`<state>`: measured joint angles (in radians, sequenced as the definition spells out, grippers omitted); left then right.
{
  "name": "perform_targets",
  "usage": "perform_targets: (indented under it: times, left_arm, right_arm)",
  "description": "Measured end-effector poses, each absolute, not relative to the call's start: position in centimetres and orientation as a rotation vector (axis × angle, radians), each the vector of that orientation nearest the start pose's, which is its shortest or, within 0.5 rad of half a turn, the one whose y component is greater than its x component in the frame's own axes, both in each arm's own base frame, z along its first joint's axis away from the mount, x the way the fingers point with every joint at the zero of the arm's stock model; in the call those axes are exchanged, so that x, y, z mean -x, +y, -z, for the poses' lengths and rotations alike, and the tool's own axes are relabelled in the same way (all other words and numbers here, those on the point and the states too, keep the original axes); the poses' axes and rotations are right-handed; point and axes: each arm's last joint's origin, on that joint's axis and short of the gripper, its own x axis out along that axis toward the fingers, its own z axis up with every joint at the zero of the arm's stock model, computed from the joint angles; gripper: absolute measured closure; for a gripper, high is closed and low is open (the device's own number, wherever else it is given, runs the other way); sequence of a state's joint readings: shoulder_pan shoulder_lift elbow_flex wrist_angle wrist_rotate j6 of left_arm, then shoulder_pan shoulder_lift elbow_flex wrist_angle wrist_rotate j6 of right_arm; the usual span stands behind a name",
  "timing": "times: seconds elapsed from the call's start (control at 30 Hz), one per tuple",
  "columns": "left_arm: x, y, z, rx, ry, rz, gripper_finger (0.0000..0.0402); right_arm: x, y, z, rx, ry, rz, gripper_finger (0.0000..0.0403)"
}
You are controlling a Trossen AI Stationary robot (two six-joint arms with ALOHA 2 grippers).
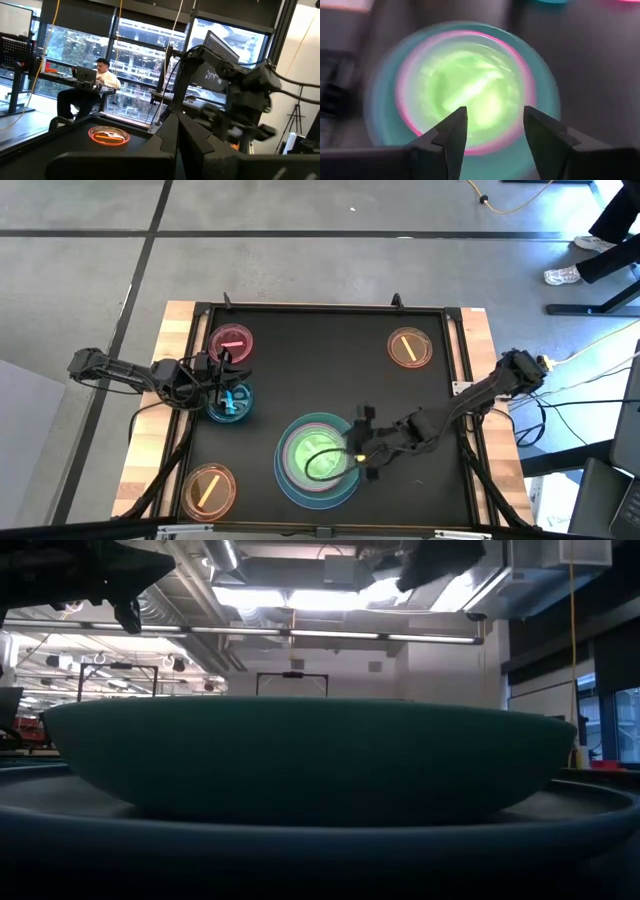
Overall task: Stack plastic plates
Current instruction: Stack the top orange plate on top of the light green plate
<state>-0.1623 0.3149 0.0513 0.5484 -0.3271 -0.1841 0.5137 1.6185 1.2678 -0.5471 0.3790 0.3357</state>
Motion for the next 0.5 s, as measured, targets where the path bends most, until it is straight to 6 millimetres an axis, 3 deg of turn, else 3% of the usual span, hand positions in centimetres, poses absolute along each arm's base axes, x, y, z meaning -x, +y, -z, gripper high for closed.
perform_targets:
  times: [0.23,0.5]
  left_arm:
    - [-11.3,-0.9,-20.6,0.252,-0.29,-0.138,0.0395]
    - [-11.3,-0.9,-20.6,0.251,-0.288,-0.138,0.0395]
  right_arm:
    - [-27.7,12.7,-26.8,0.15,0.966,0.303,0.0226]
    - [-27.3,8.5,-24.5,0.117,1.128,0.473,0.0226]
